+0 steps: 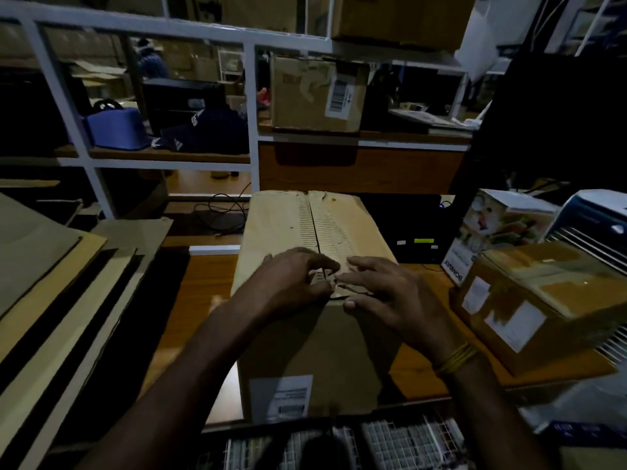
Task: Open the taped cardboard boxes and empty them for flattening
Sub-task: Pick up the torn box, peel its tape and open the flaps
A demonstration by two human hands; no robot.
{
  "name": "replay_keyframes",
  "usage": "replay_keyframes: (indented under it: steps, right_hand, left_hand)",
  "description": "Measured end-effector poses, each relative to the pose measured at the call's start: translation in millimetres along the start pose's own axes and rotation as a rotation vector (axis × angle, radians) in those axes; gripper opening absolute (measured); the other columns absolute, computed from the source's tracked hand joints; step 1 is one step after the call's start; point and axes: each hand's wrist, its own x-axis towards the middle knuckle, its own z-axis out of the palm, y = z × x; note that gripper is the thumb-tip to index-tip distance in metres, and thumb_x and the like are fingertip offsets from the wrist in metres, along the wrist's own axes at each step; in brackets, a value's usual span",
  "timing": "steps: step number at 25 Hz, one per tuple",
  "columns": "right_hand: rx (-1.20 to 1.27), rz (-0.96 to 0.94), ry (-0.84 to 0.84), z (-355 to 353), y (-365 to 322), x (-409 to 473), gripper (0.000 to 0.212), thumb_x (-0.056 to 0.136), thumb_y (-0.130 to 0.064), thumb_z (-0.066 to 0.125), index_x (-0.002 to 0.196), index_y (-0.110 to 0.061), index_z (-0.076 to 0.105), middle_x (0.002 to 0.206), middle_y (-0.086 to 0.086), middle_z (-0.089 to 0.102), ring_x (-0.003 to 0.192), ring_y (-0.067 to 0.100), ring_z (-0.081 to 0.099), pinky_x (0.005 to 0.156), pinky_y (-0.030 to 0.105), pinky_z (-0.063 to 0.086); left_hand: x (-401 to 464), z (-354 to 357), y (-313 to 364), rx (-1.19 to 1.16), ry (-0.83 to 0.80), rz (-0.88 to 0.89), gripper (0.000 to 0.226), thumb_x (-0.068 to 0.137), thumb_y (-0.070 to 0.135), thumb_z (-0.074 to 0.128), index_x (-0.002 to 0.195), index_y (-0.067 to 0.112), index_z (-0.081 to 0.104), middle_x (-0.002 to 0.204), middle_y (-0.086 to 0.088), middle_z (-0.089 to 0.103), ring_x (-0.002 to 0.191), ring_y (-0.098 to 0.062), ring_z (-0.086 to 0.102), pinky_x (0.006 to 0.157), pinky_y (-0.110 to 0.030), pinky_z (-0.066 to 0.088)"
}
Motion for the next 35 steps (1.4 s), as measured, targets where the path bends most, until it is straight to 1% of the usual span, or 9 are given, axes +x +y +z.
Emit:
replay_keyframes:
  steps: [5, 9, 15, 18, 22, 25, 27, 29, 35]
  right_hand:
    - [-0.304, -0.27, 0.275, -1.1, 15.0, -0.7, 0.044, 0.094, -0.032, 0.055, 0.138, -0.026, 0.051, 0.142, 0.016, 0.051, 0.128, 0.032, 0.052, 0.101, 0.042, 0.05]
    - [-0.27, -0.145, 0.489, -2.2, 24.7, -7.3, 0.071, 0.091, -0.009, 0.069, 0.152, -0.02, 0.034, 0.159, 0.016, 0.027, 0.146, 0.03, 0.03, 0.101, 0.046, 0.049]
    - [-0.648, 0.117, 0.541, -6.6, 38.5, -30.9, 0.088, 0.099, -0.028, 0.054, 0.156, -0.014, -0.011, 0.16, 0.023, -0.014, 0.15, 0.041, -0.001, 0.119, 0.061, 0.016]
    - [-0.681, 0.282, 0.538, -12.4, 38.6, -42.6, 0.087, 0.097, -0.048, 0.047, 0.157, -0.015, -0.008, 0.157, 0.022, -0.028, 0.149, 0.04, -0.012, 0.118, 0.063, 0.01]
    - [-0.696, 0.39, 0.392, -17.4, 44.7, -49.3, 0.073, 0.093, -0.058, 0.044, 0.153, -0.017, 0.034, 0.164, 0.021, 0.005, 0.151, 0.041, -0.004, 0.118, 0.063, 0.004]
    - [-0.534, 0.397, 0.368, -5.9, 51.4, -57.5, 0.06, 0.095, -0.058, 0.035, 0.13, -0.019, 0.064, 0.142, 0.013, 0.054, 0.142, 0.038, 0.035, 0.116, 0.058, 0.012]
    - [-0.317, 0.418, 0.364, 0.7, 51.6, -63.3, 0.059, 0.096, -0.057, 0.032, 0.123, -0.019, 0.068, 0.123, 0.005, 0.067, 0.118, 0.03, 0.06, 0.097, 0.044, 0.042]
    - [-0.2, 0.416, 0.353, 4.2, 48.9, -66.0, 0.053, 0.098, -0.053, 0.032, 0.119, -0.022, 0.069, 0.11, 0.001, 0.07, 0.095, 0.022, 0.067, 0.067, 0.027, 0.047]
    - [-0.192, 0.263, 0.439, 9.4, 29.7, -51.1, 0.035, 0.096, -0.031, 0.043, 0.115, -0.017, 0.07, 0.113, 0.002, 0.065, 0.099, 0.021, 0.062, 0.078, 0.034, 0.053]
  left_hand:
    - [-0.2, -2.2, 26.5, -0.225, 0.17, 0.042, 0.047, 0.098, 0.014, 0.056, 0.139, 0.034, 0.05, 0.147, 0.0, 0.049, 0.119, -0.01, 0.051, 0.082, -0.014, 0.051]
    - [19.2, 3.2, 51.6, -0.326, 0.346, 0.153, 0.059, 0.094, 0.016, 0.063, 0.146, 0.036, 0.042, 0.145, 0.008, 0.05, 0.112, 0.013, 0.049, 0.077, 0.001, 0.042]
    - [54.7, 52.8, 83.4, -0.241, 0.345, 0.227, 0.086, 0.097, 0.024, 0.061, 0.156, 0.04, 0.0, 0.149, -0.007, 0.048, 0.124, -0.022, 0.057, 0.098, -0.034, 0.051]
    - [66.1, 67.0, 83.4, -0.153, 0.238, 0.238, 0.068, 0.098, 0.02, 0.056, 0.155, 0.039, 0.022, 0.156, 0.002, 0.039, 0.137, -0.02, 0.045, 0.107, -0.042, 0.045]
    - [69.1, 74.5, 82.5, -0.07, 0.155, 0.222, 0.041, 0.1, 0.019, 0.052, 0.139, 0.033, 0.055, 0.15, 0.004, 0.048, 0.138, -0.018, 0.043, 0.108, -0.034, 0.041]
    - [62.2, 76.7, 83.4, 0.033, 0.189, 0.182, 0.038, 0.098, 0.021, 0.055, 0.134, 0.033, 0.059, 0.142, 0.004, 0.055, 0.125, -0.015, 0.054, 0.095, -0.035, 0.05]
    - [54.4, 79.9, 83.5, 0.088, 0.24, 0.099, 0.037, 0.099, 0.025, 0.054, 0.133, 0.04, 0.057, 0.134, 0.007, 0.059, 0.112, -0.012, 0.059, 0.075, -0.028, 0.049]
    - [41.8, 84.4, 84.6, 0.128, 0.297, 0.005, 0.036, 0.1, 0.03, 0.05, 0.134, 0.044, 0.054, 0.125, 0.009, 0.063, 0.099, -0.009, 0.06, 0.06, -0.022, 0.039]
    - [0.2, 87.9, 66.8, 0.209, 0.476, -0.164, 0.036, 0.102, 0.041, 0.045, 0.136, 0.039, 0.054, 0.148, 0.002, 0.047, 0.13, -0.018, 0.046, 0.1, -0.04, 0.037]
